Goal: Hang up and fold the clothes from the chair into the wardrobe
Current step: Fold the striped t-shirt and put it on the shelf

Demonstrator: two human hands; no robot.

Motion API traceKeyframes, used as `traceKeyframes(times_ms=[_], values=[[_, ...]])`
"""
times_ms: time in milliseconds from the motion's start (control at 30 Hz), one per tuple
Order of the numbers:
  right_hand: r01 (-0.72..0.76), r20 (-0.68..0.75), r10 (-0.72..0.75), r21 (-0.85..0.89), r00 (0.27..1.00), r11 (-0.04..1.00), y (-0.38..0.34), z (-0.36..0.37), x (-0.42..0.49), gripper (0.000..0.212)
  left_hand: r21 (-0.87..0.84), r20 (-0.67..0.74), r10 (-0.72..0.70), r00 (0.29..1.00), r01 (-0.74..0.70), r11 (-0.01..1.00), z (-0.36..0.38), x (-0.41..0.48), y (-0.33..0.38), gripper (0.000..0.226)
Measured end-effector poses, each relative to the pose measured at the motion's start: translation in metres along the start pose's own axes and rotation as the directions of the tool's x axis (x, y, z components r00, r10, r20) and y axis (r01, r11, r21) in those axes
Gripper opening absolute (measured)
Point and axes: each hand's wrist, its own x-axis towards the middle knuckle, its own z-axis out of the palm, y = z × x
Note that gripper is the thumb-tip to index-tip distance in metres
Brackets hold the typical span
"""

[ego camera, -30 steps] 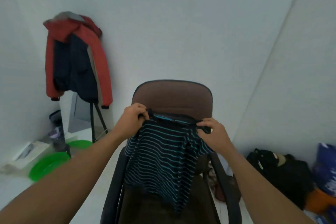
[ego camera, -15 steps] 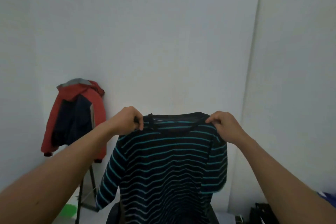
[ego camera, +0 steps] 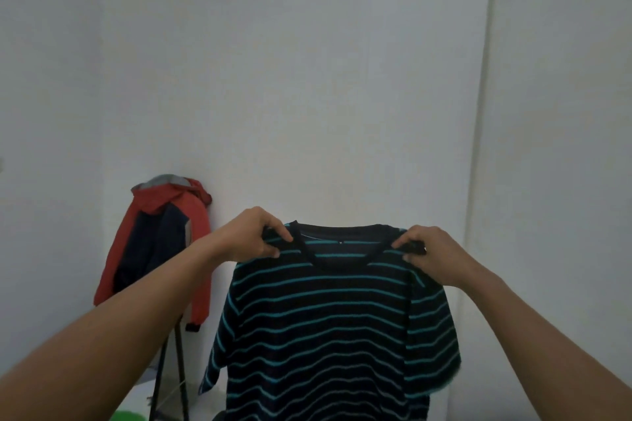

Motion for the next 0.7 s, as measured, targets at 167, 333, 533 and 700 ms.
traceKeyframes(times_ms=[167,333,533,700], values=[[-0.002,0.051,0.007,-0.090,0.999,0.996,-0.006,-0.007,-0.001,0.033,0.053,-0.022,-0.009,1.000,0.011,0.999,-0.006,-0.004,0.003,0.038],[-0.190,0.159,0.216,-0.164,0.963,0.968,-0.032,-0.017,0.004,0.044,0.357,0.002,-0.170,0.985,0.158,0.920,-0.008,-0.002,0.023,0.048],[-0.523,0.315,0.420,0.439,0.851,0.730,-0.070,-0.013,0.003,0.047,-0.156,-0.063,-0.320,0.945,0.308,0.939,0.010,0.003,0.044,0.042],[-0.402,0.111,0.399,0.468,0.910,0.787,-0.067,-0.007,0.001,0.052,-0.222,-0.284,-0.242,0.928,0.182,0.958,0.013,0.002,0.042,0.041]])
